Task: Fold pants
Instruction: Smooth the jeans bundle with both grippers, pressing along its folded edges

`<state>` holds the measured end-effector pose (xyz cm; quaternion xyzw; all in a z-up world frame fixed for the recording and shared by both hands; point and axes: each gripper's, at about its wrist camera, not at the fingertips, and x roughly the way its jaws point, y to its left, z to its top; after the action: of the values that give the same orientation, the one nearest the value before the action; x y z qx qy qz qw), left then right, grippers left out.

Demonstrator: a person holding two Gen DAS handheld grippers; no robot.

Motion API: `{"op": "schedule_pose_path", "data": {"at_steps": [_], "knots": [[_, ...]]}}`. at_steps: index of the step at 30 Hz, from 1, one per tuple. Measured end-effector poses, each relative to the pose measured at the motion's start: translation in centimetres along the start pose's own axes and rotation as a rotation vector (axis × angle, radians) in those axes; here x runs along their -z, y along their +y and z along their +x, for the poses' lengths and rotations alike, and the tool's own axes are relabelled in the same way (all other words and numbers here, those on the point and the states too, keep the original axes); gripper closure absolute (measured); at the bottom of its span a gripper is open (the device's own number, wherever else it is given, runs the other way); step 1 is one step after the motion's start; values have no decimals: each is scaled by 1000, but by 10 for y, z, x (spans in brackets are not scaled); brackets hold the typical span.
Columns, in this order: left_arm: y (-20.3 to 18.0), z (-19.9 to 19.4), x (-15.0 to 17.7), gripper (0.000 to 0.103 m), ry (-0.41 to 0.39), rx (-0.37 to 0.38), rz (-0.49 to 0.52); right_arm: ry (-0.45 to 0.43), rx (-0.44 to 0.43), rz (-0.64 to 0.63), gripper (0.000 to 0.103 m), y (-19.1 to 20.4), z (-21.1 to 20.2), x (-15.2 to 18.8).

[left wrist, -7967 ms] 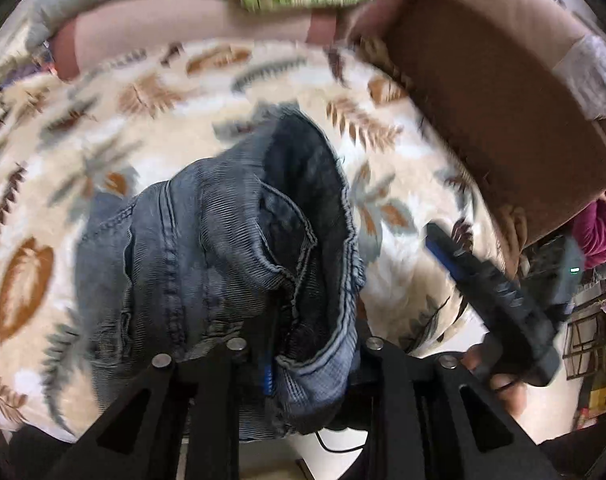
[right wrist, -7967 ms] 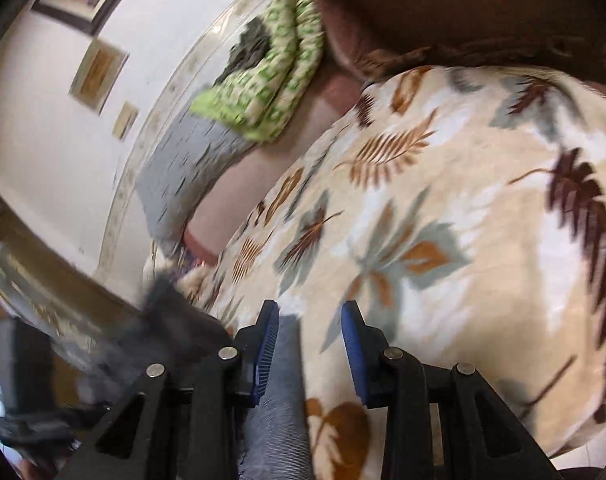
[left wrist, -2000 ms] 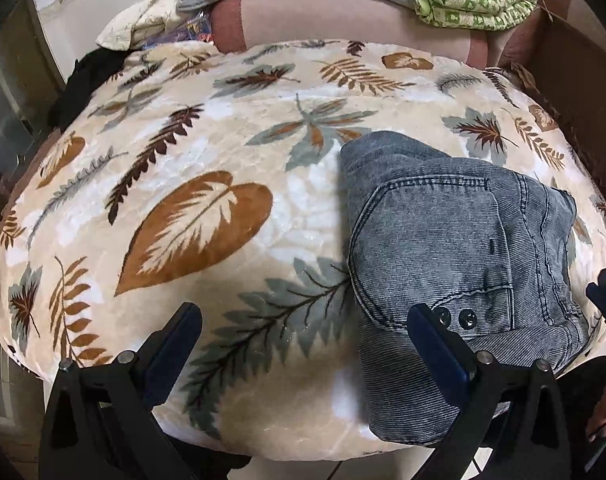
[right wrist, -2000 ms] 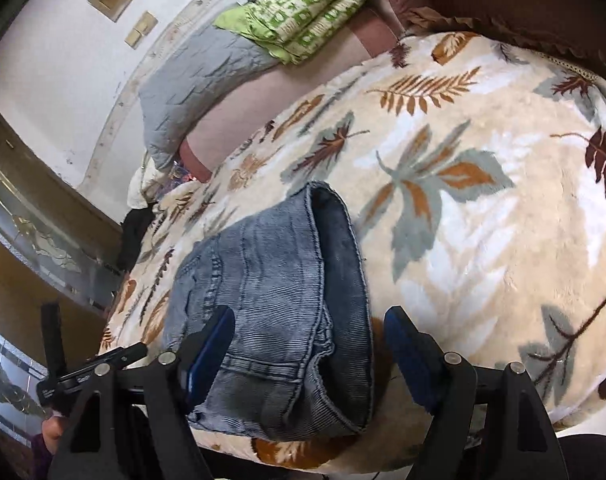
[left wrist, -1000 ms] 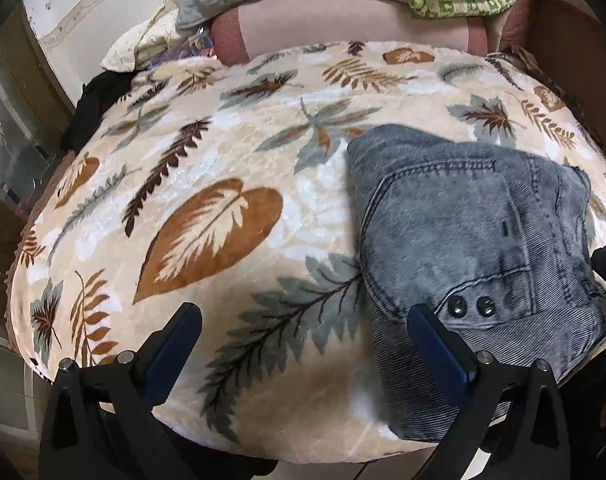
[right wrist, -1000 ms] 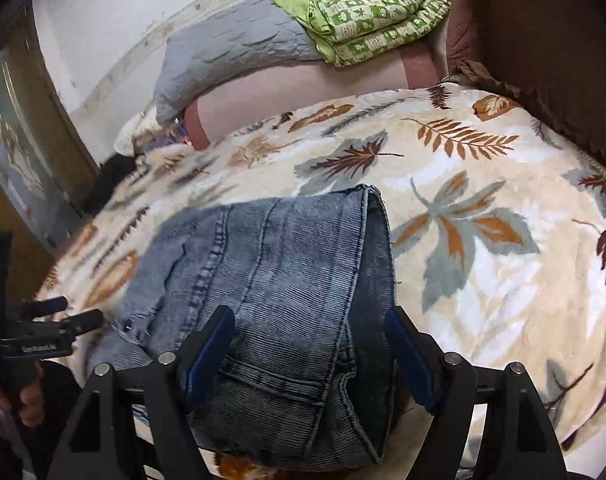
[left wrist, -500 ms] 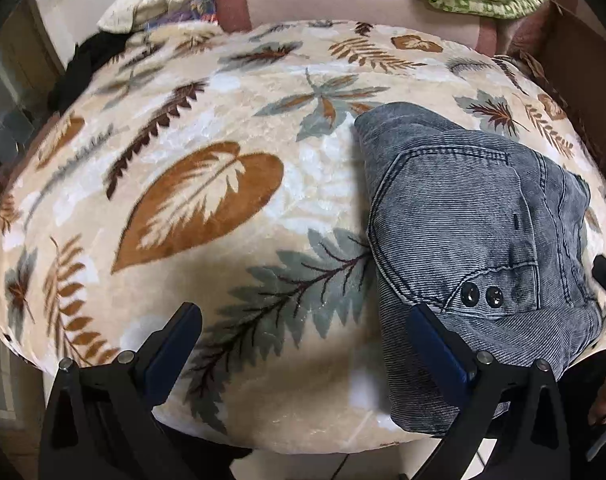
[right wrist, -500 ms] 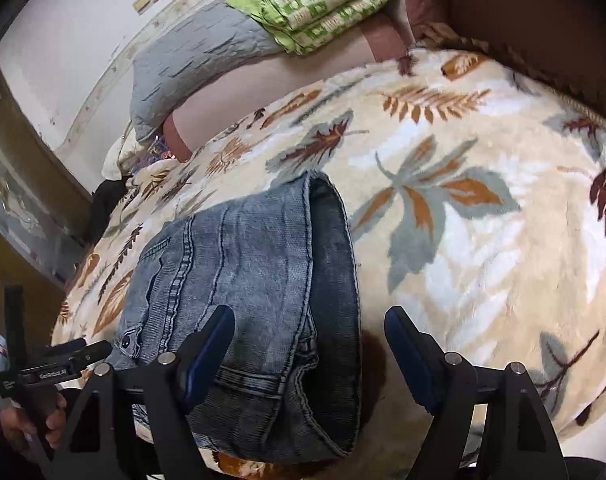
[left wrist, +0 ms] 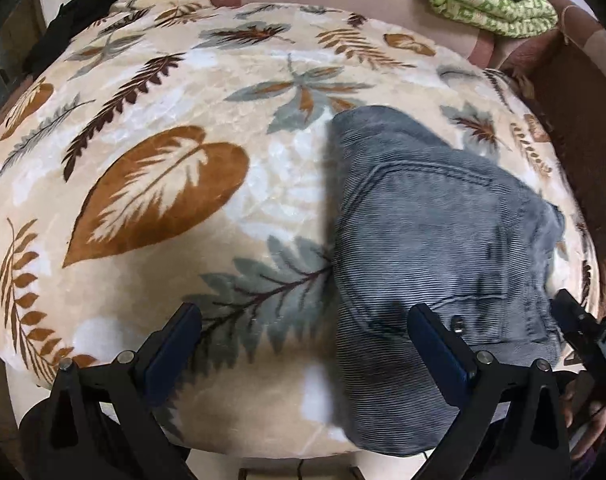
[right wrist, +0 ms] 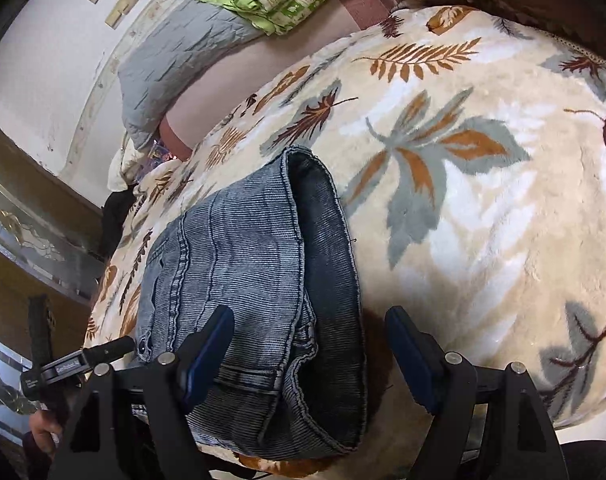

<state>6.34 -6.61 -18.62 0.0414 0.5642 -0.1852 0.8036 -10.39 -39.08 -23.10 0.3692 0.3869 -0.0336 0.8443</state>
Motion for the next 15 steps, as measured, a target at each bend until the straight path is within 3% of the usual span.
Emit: {"op": "schedule_pose_path", "data": {"at_steps": [9,13,15], "knots": [[-17,21,-4,0,81,90,15,27,-45,4,22,3,8,-1],[-36,25,-1,0,112,140,89,39,-67,10,21,4,12,-3],[-43,27,-2,0,111,129,118,39,-58,2,21,7,13,-4]]}}
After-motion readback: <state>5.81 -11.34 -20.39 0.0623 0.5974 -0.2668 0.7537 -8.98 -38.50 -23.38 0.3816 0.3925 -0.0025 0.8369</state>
